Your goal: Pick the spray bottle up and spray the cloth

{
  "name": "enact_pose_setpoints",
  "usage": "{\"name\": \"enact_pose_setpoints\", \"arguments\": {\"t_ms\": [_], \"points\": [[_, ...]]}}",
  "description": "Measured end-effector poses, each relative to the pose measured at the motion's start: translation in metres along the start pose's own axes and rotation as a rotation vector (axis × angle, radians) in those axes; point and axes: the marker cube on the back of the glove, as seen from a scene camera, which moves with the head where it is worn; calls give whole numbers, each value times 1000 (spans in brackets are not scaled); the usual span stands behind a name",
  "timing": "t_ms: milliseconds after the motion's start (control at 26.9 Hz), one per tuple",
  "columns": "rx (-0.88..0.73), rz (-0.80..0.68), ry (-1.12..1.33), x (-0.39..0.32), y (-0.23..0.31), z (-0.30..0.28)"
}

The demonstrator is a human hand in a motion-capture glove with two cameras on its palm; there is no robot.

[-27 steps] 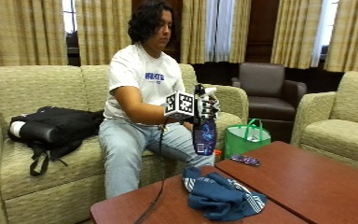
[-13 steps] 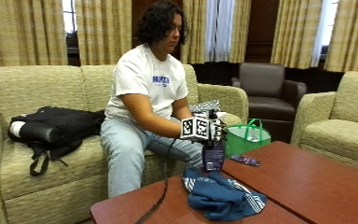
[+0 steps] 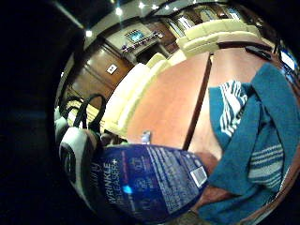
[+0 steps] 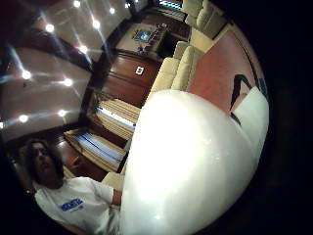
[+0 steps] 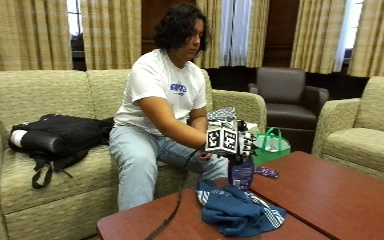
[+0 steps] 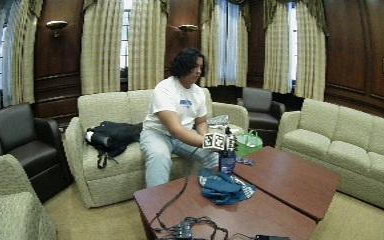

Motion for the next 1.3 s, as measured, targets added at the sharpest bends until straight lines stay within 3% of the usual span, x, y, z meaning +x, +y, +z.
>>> {"name": "enact_pose_setpoints", "arguments": {"t_ms": [483,1300], "points": [[46,21,37,25,-55,5],[-186,195,26,43,-41,-10]]}}
